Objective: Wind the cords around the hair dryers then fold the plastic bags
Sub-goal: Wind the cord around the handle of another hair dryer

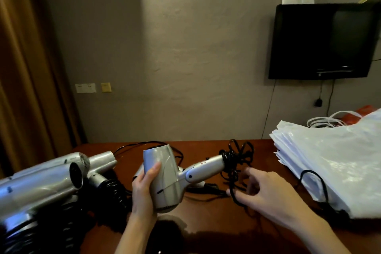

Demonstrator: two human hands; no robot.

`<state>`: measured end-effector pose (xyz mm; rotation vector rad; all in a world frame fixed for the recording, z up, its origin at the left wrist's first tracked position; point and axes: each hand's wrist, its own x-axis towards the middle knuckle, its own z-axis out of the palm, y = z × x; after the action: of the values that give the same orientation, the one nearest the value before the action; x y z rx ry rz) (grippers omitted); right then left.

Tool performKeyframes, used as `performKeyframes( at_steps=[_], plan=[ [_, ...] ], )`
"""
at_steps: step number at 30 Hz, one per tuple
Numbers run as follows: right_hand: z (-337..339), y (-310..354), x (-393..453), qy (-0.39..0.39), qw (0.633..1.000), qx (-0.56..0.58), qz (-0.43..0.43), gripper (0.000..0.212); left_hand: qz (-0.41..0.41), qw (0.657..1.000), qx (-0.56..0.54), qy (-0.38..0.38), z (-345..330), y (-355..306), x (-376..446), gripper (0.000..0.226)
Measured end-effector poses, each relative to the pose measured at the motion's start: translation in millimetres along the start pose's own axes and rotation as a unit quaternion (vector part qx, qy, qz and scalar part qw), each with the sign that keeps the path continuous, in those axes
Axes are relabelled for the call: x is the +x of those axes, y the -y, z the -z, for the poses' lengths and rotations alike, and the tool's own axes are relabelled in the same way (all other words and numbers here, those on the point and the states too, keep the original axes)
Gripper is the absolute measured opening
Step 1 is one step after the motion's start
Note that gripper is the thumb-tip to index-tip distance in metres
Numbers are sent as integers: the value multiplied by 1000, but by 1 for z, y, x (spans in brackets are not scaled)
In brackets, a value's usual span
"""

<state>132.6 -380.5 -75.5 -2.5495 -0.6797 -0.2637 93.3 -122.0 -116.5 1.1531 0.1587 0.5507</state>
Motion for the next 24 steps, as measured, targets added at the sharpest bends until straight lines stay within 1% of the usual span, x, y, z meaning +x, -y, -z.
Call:
performKeyframes(
  at_steps=[1, 2, 3, 5, 6, 7, 8, 9, 10, 12, 13, 14, 16, 18, 19, 21, 22, 23, 24],
  plan=[
    [-4, 3, 0, -23, 999, -19, 29, 46, -7, 1000, -13, -17, -1, 0, -1, 100],
    [-9, 6, -1, -37, 997, -10, 68, 51, -16, 999, -26, -43, -1, -2, -1, 90],
    [-14, 10, -2, -34, 994, 26, 103, 52, -30, 996, -36, -70, 0, -3, -1, 76],
    [-25, 20, -3, -5, 979, 137, 152, 42, -51, 992, -35, -107, 3, -5, -1, 36],
    [-30, 25, -3, 9, 970, 179, 165, 38, -50, 992, -30, -111, 3, -6, -2, 22],
    [-32, 28, -4, 16, 963, 208, 173, 38, -49, 992, -25, -111, 4, -5, -2, 19],
    [-34, 29, -3, 27, 958, 221, 179, 39, -48, 993, -19, -106, 4, -6, -2, 25],
    [-34, 29, -3, 41, 956, 224, 184, 38, -48, 994, -24, -91, 5, -5, -2, 37],
    [-33, 28, -3, 56, 956, 219, 185, 34, -41, 996, -28, -74, 4, -6, -3, 53],
    [-33, 24, -1, 83, 963, 192, 169, 17, 2, 999, -16, -32, 2, -9, -4, 89],
    [-31, 21, 0, 92, 967, 175, 161, 13, 19, 1000, -12, -9, 1, -9, -3, 96],
    [-29, 18, 2, 87, 970, 161, 159, 14, 33, 999, -15, 10, 3, -9, -1, 91],
    [-25, 11, 4, 74, 977, 132, 148, 16, 78, 994, -23, 69, 3, -12, -3, 61],
    [-23, 0, 5, 48, 985, 103, 128, 25, 109, 985, -12, 131, 3, -15, -7, 42],
    [-22, -5, 4, 40, 988, 86, 122, 32, 112, 982, 7, 151, 3, -15, -10, 38],
    [-22, -17, 7, 30, 990, 20, 134, 40, 103, 979, 46, 172, 3, -16, -16, 49],
    [-22, -26, 9, 29, 992, -3, 124, 45, 101, 979, 66, 165, 5, -17, -17, 51],
    [-22, -32, 11, 35, 994, -12, 106, 47, 105, 979, 85, 153, 4, -19, -18, 45],
    [-19, -35, 13, 38, 995, -7, 94, 43, 98, 980, 103, 139, 3, -22, -19, 36]
  ],
)
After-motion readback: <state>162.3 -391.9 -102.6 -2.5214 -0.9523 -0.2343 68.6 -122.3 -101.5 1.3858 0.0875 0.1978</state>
